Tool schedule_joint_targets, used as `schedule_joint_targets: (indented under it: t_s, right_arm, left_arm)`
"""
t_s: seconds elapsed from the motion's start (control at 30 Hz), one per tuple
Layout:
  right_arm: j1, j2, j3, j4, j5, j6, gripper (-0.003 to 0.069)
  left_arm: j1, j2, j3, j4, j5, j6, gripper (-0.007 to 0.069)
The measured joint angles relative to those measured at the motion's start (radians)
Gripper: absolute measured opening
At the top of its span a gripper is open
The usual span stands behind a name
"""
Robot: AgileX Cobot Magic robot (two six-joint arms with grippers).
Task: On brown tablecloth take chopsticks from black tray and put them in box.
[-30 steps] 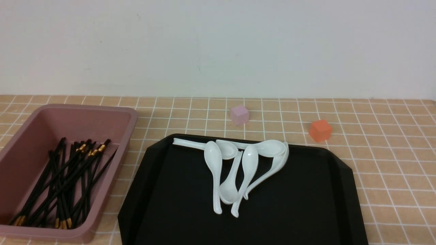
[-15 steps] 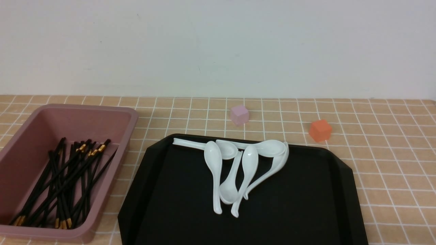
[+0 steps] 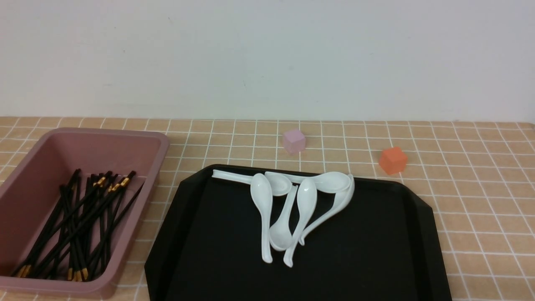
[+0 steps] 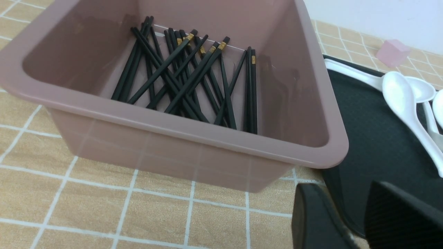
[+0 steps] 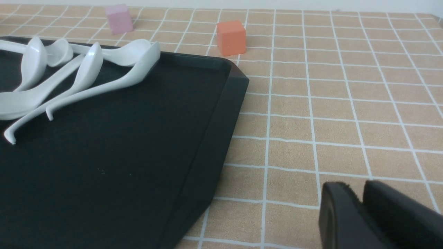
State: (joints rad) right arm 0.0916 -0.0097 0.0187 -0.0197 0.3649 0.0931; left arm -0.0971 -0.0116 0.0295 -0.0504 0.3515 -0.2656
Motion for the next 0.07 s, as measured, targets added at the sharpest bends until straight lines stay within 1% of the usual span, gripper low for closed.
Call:
schedule_joint_targets:
  t_s: [0.07]
  right_arm:
    - [0.0,0.0,0.0,0.0,0.0,0.0,0.0127]
  left_arm:
    - [0.0,0.0,0.0,0.0,0.0,0.0,0.0239]
